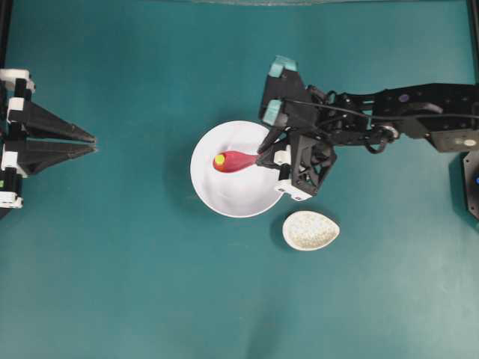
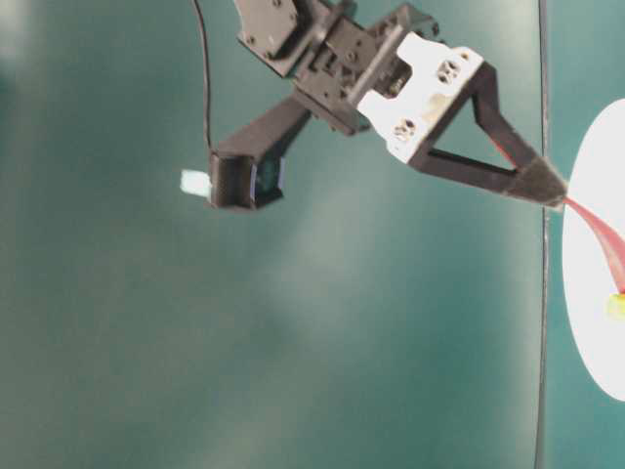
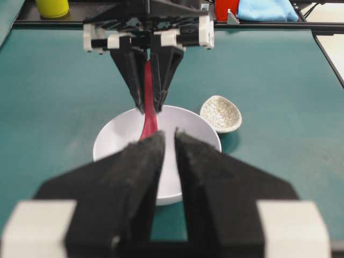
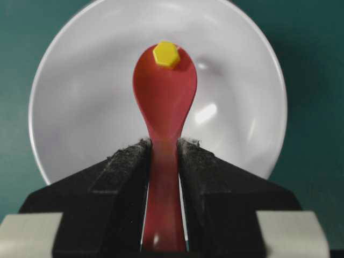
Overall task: Scoop the yellow hexagonal prism block from the bowl with a spoon using the right arm.
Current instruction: 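Raise the spoon with the block up and out of the bowl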
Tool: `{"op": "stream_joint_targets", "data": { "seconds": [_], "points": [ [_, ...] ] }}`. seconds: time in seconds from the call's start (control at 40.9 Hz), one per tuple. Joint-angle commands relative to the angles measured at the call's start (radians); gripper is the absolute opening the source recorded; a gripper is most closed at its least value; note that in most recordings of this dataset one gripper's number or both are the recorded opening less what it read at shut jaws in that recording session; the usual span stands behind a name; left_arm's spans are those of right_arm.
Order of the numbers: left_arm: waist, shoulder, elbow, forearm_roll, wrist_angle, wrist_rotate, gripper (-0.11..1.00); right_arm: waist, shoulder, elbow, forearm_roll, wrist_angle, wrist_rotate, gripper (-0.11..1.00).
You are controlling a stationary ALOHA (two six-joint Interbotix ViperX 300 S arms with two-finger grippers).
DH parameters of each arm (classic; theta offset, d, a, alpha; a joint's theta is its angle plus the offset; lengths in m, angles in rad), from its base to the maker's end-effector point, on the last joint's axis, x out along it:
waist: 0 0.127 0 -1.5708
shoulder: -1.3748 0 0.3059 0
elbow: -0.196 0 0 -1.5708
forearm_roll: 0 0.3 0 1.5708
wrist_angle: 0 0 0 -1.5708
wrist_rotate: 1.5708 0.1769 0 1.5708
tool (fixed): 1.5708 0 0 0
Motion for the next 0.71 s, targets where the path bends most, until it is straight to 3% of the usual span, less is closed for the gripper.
{"op": "stream_joint_targets", "data": {
  "seconds": [0.0,0.685],
  "points": [
    [0.002,0.005,-0.028,0.002,-0.006,0.002,0.16,0.011,-0.052,0.009,0.005,-0.048,0.000,0.25],
    [0.002,0.005,-0.028,0.002,-0.005,0.002,0.16,0.044,-0.227,0.158,0.000,-0.327,-0.015,0.25]
  ]
}}
